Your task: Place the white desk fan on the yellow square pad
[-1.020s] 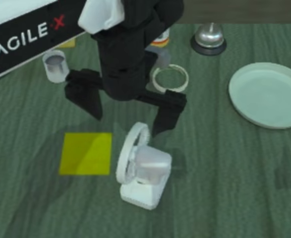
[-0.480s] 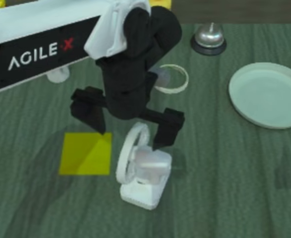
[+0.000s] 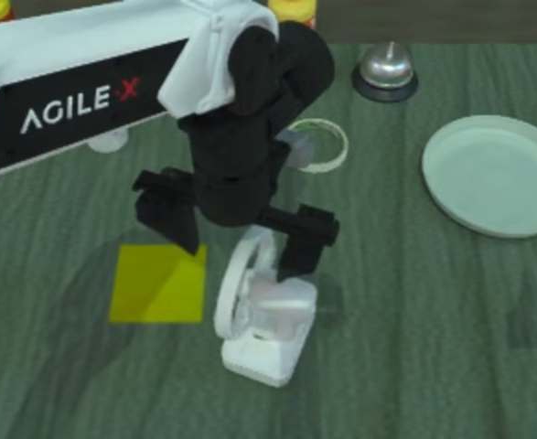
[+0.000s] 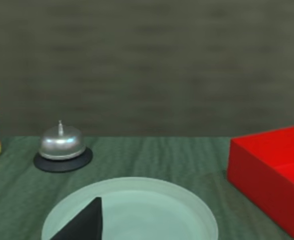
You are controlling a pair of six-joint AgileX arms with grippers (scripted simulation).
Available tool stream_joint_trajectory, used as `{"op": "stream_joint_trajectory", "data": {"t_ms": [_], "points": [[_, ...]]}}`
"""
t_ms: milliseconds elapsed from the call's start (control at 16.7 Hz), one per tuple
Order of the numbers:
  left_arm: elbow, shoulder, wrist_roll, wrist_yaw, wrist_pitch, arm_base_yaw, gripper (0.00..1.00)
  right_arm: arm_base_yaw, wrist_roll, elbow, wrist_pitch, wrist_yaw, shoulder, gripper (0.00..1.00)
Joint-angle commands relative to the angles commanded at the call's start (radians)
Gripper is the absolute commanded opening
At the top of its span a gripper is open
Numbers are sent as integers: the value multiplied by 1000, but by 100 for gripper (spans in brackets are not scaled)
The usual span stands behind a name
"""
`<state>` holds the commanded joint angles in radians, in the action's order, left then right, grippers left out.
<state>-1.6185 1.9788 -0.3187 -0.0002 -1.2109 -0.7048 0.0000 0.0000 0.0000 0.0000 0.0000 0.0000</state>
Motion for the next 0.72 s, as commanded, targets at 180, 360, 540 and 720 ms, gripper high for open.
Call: {"op": "stream_joint_trajectory", "data": {"t_ms": [180, 360, 540, 720], "points": [[0, 0, 0, 0, 0, 0, 55, 0, 0, 0, 0, 0, 0, 100], [0, 0, 0, 0, 0, 0, 32, 0, 0, 0, 0, 0, 0, 100], [0, 0, 0, 0, 0, 0, 10, 0, 0, 0, 0, 0, 0, 100], [0, 0, 0, 0, 0, 0, 0, 0, 0, 0, 0, 0, 0, 100]]}}
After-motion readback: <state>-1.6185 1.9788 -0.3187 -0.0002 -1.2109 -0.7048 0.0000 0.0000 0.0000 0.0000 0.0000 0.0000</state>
